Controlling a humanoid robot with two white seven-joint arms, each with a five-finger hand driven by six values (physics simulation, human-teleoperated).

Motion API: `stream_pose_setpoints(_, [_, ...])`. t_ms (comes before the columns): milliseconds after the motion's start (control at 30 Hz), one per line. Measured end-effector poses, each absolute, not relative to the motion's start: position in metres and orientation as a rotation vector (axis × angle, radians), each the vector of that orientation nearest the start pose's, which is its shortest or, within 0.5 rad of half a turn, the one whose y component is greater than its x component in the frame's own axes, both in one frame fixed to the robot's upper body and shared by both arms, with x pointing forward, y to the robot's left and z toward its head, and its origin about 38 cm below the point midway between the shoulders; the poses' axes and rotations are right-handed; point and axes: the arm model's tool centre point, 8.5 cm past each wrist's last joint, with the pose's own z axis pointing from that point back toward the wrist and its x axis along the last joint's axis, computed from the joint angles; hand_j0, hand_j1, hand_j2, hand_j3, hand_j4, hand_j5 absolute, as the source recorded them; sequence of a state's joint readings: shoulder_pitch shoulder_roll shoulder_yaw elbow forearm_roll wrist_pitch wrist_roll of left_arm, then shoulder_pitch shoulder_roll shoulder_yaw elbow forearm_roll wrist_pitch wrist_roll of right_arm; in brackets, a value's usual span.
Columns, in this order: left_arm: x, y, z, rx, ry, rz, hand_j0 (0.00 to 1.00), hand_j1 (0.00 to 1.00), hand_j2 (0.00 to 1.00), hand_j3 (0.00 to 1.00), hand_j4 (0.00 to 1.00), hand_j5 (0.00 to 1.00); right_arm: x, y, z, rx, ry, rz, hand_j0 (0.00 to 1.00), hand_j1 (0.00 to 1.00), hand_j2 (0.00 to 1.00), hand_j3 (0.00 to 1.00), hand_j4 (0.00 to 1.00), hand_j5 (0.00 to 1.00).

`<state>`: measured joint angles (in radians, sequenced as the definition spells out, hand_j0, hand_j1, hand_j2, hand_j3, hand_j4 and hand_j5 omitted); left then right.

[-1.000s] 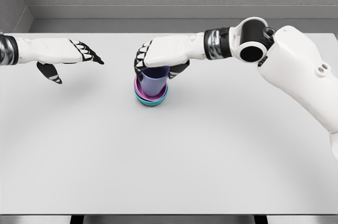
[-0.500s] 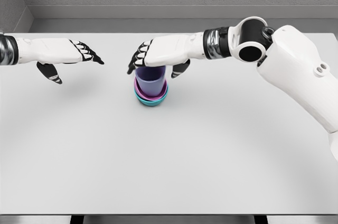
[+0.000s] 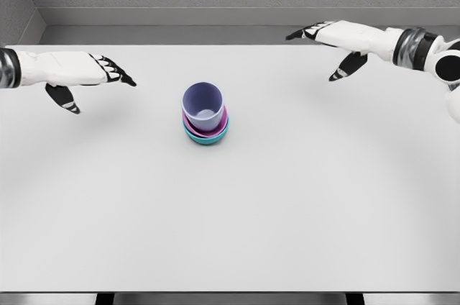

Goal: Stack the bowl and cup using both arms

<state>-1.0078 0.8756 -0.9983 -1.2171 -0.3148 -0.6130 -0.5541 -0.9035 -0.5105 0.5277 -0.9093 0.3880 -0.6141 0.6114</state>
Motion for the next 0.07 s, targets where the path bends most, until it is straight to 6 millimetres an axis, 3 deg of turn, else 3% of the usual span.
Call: stream_pose_setpoints(67, [0.4796, 0.3363, 0.2416, 0.443, -1.148, -2.184, 1.0, 1.0, 1.0, 1.0, 1.0, 1.0, 0.5361, -0.3127, 0.2277, -0.377, -1.418, 1.738, 1.0, 1.0, 1.0, 1.0, 1.0, 1.0])
